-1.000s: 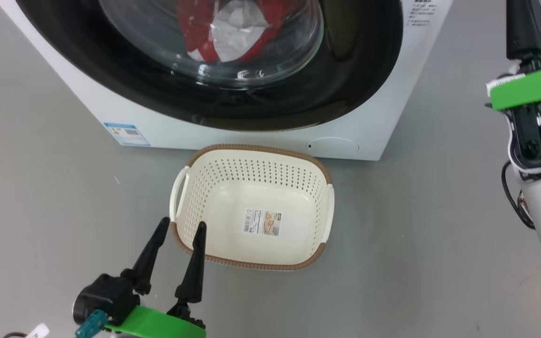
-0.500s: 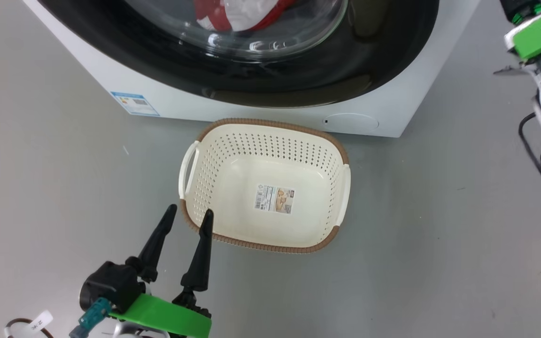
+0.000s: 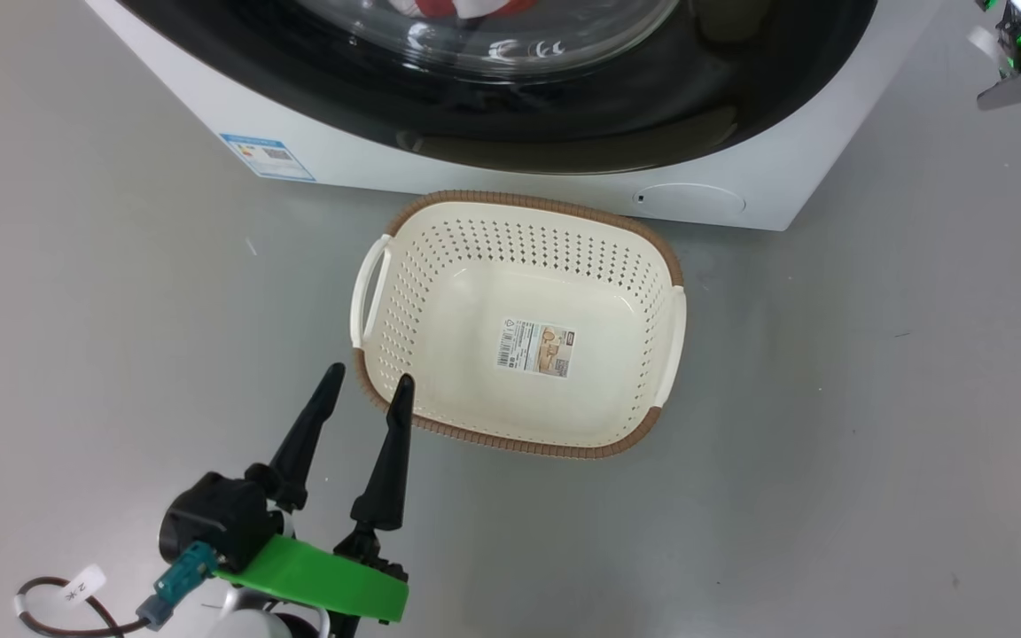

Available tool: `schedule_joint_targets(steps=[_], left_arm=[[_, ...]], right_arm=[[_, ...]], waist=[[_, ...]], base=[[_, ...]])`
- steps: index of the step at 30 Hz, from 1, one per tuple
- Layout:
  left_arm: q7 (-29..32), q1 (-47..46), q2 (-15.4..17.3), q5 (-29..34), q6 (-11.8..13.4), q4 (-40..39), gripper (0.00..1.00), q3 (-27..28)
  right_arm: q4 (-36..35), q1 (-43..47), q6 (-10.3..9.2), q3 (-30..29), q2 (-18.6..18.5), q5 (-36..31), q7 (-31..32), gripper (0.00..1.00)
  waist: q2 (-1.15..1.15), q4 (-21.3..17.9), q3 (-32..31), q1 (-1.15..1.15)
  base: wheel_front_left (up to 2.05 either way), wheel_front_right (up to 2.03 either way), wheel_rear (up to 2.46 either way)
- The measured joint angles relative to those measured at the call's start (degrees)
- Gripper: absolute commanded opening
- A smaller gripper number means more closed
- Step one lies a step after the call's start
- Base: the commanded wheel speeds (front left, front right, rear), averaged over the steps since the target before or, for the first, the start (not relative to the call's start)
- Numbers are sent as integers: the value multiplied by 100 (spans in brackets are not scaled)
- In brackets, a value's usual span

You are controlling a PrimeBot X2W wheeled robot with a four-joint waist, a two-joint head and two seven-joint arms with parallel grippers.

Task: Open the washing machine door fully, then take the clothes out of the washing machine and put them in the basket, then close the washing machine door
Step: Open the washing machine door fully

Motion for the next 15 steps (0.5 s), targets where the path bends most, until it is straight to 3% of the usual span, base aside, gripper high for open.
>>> schedule_joint_targets(steps=[15], left_arm=[[0, -14, -1, -101, 0, -1, 100, -160]], right_arm=[[463, -299, -1, -202, 30, 348, 992, 0]], waist=[[0, 163, 66, 0]], base=[[0, 0, 0]])
